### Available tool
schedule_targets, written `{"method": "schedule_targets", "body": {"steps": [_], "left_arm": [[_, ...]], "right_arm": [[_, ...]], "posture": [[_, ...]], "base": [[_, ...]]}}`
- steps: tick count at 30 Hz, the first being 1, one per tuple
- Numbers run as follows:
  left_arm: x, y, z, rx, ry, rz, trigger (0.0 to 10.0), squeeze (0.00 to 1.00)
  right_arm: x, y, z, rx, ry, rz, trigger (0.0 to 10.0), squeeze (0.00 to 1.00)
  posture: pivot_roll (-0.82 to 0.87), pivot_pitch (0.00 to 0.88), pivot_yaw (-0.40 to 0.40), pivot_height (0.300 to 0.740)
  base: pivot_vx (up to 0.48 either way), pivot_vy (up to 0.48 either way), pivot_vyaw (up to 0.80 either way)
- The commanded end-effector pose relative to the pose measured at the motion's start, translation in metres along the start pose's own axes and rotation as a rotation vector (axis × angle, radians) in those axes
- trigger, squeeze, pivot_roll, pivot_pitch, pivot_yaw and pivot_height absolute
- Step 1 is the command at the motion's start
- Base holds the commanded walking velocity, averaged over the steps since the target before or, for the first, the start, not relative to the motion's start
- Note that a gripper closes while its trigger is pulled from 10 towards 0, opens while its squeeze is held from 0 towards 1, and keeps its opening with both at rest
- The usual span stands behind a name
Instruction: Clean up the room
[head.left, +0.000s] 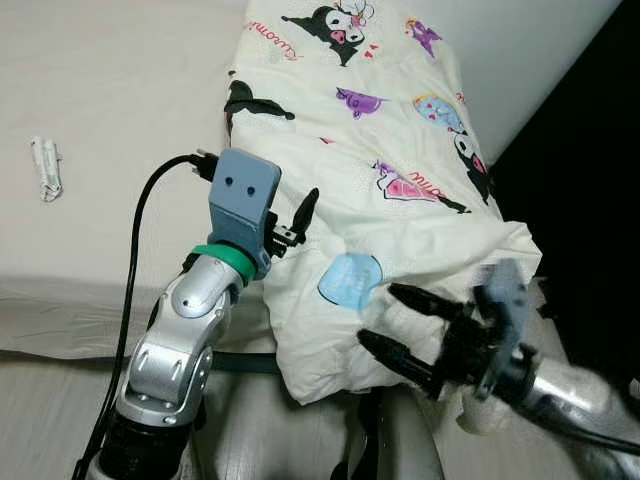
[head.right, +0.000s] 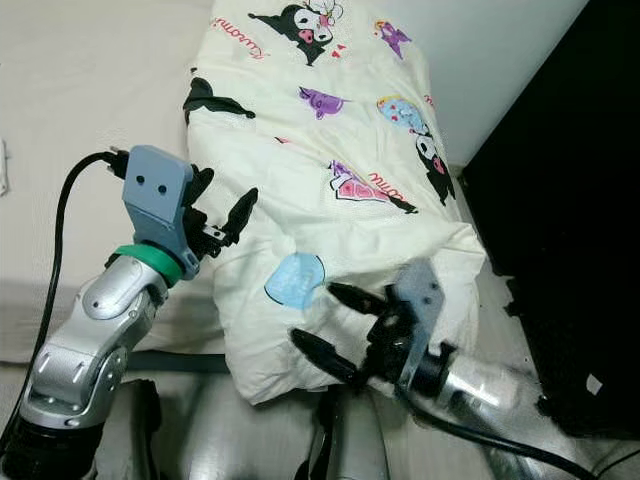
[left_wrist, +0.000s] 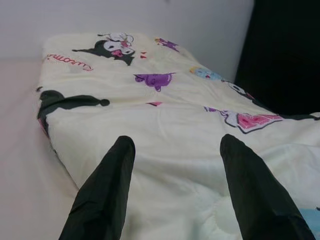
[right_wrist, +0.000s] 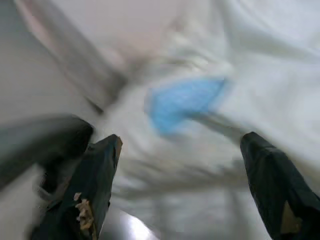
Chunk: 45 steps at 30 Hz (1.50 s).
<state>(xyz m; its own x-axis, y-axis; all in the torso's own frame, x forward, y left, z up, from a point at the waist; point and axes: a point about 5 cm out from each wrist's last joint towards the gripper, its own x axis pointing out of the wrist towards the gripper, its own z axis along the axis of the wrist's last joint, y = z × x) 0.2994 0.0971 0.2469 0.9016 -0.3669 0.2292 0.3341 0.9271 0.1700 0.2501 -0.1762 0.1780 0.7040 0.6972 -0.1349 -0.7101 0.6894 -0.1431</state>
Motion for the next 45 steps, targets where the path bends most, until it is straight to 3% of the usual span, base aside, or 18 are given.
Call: {"method": "schedule_targets", "body": {"steps": [1, 3, 4, 6, 10, 18, 19, 20, 25, 29, 30, 33, 39, 40, 41, 42, 44, 45], "left_arm": [[0.002, -0.006, -0.001, -0.002, -0.003, -0.023, 10.0, 0.00], [0.003, -0.006, 0.000, -0.007, -0.005, -0.019, 10.0, 0.00], [0.003, -0.006, 0.000, -0.007, -0.005, -0.019, 10.0, 0.00], [0.003, -0.009, -0.002, -0.002, 0.002, -0.027, 10.0, 0.00], [0.006, -0.019, -0.006, 0.042, 0.047, -0.096, 10.0, 0.00], [0.011, -0.043, -0.017, 0.061, 0.084, -0.212, 10.0, 0.00], [0.012, -0.046, -0.017, 0.055, 0.087, -0.217, 10.0, 0.00], [0.012, -0.049, -0.018, 0.047, 0.088, -0.224, 10.0, 0.00], [0.011, -0.061, -0.019, 0.047, 0.090, -0.276, 10.0, 0.00], [0.011, -0.066, -0.018, 0.077, 0.085, -0.314, 10.0, 0.00], [0.012, -0.069, -0.018, 0.106, 0.078, -0.334, 10.0, 0.00], [0.017, -0.083, -0.023, 0.186, 0.073, -0.384, 10.0, 0.00], [0.019, -0.100, -0.031, 0.237, 0.083, -0.445, 10.0, 0.05], [0.018, -0.112, -0.037, 0.266, 0.087, -0.485, 10.0, 0.31], [0.018, -0.112, -0.037, 0.266, 0.087, -0.485, 10.0, 0.31], [0.018, -0.116, -0.039, 0.275, 0.090, -0.495, 10.0, 0.75], [0.018, -0.116, -0.039, 0.275, 0.090, -0.495, 10.0, 0.75], [0.019, -0.123, -0.045, 0.325, 0.095, -0.494, 10.0, 1.00]], "right_arm": [[-0.002, -0.012, -0.019, 0.083, 0.065, -0.108, 10.0, 0.00], [0.005, -0.004, -0.027, 0.360, -0.085, -0.091, 10.0, 0.00], [0.005, -0.004, -0.027, 0.360, -0.085, -0.091, 10.0, 0.00], [0.015, 0.014, -0.040, 0.483, -0.101, -0.023, 10.0, 0.00], [0.034, 0.031, -0.059, 0.472, -0.031, -0.017, 10.0, 0.00], [0.043, 0.022, -0.062, 0.443, -0.008, -0.177, 10.0, 0.00], [0.040, 0.019, -0.062, 0.417, -0.001, -0.220, 10.0, 0.30], [0.037, 0.015, -0.063, 0.374, 0.025, -0.276, 10.0, 1.00], [0.025, 0.016, -0.059, 0.235, 0.051, -0.360, 10.0, 1.00], [0.016, 0.027, -0.062, 0.221, 0.099, -0.346, 10.0, 1.00], [0.009, 0.036, -0.066, 0.235, 0.140, -0.307, 10.0, 0.00], [-0.014, 0.053, -0.061, 0.335, 0.045, -0.218, 10.0, 0.00], [-0.031, 0.060, -0.077, 0.340, 0.088, -0.197, 10.0, 0.00], [-0.039, 0.064, -0.099, 0.332, 0.180, -0.220, 10.0, 0.00], [-0.039, 0.064, -0.099, 0.332, 0.180, -0.220, 10.0, 0.00], [-0.042, 0.064, -0.109, 0.328, 0.216, -0.239, 10.0, 0.00], [-0.042, 0.064, -0.109, 0.328, 0.216, -0.239, 10.0, 0.00], [-0.044, 0.062, -0.122, 0.327, 0.256, -0.289, 10.0, 0.00]], "posture": [[0.11, 0.153, -0.110, 0.507], [0.11, 0.156, -0.109, 0.507], [0.11, 0.156, -0.109, 0.507], [0.11, 0.159, -0.107, 0.507], [0.12, 0.163, -0.105, 0.507], [0.11, 0.178, -0.113, 0.507], [0.10, 0.183, -0.116, 0.507], [0.10, 0.183, -0.116, 0.507], [0.09, 0.191, -0.122, 0.507], [0.09, 0.191, -0.122, 0.507], [0.08, 0.194, -0.125, 0.507], [0.06, 0.197, -0.125, 0.507], [0.04, 0.192, -0.124, 0.507], [0.03, 0.192, -0.121, 0.507], [0.03, 0.192, -0.121, 0.507], [0.03, 0.192, -0.121, 0.507], [0.03, 0.192, -0.121, 0.507], [0.03, 0.192, -0.121, 0.507]], "base": [[0.000, 0.000, 0.00], [0.000, 0.000, 0.00], [0.000, 0.000, 0.00], [0.000, 0.000, 0.00], [0.000, 0.000, 0.00], [0.000, 0.000, 0.00], [0.000, 0.000, 0.00], [0.000, 0.000, 0.00], [0.000, 0.000, 0.00], [0.000, 0.000, 0.00], [0.000, 0.000, 0.00], [0.000, 0.000, 0.00], [0.000, 0.000, 0.00], [0.000, 0.000, 0.00], [0.000, 0.000, 0.00], [0.000, 0.000, 0.00], [0.000, 0.000, 0.00], [0.000, 0.000, 0.00]]}}
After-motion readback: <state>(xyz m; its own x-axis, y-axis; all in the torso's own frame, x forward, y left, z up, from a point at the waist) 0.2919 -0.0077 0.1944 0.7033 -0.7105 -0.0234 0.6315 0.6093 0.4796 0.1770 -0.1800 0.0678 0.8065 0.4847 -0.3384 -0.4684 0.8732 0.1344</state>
